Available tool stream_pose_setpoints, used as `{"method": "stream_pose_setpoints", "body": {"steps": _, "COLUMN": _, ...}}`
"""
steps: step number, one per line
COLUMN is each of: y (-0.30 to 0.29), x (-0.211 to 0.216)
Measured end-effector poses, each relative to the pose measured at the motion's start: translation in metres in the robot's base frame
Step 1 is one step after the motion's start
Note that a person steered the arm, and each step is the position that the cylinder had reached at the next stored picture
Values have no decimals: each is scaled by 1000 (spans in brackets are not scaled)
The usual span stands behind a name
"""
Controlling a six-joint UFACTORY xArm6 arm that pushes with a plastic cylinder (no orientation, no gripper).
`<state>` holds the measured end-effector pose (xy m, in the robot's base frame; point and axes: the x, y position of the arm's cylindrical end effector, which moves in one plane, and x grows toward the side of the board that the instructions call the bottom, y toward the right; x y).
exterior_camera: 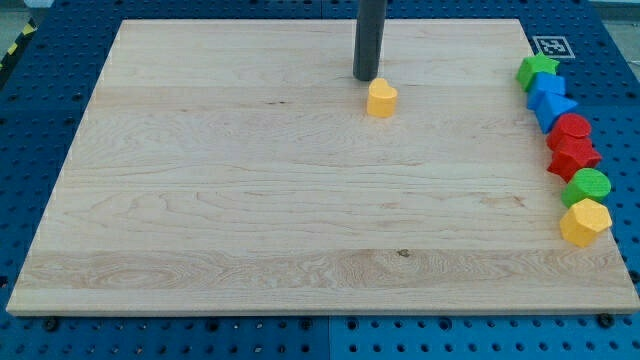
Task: Move the yellow heart slightly to the down
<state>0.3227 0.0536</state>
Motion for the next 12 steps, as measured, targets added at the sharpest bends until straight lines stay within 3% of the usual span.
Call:
{"method": "stream_pose_setpoints", "body": {"steps": 2, "y": 1, "x": 13}}
{"method": "stream_pose_setpoints", "body": {"steps": 3, "y": 26, "x": -6}}
{"method": "stream_pose_setpoints", "body": {"steps": 5, "y": 34, "x": 62}}
{"method": "stream_pose_setpoints", "body": {"steps": 7, "y": 36, "x": 16}}
{"method": "stream_pose_setpoints", "body": {"steps": 10, "y": 36, "x": 10}}
{"method": "stream_pose_setpoints", "body": {"steps": 12, "y": 41, "x": -28}}
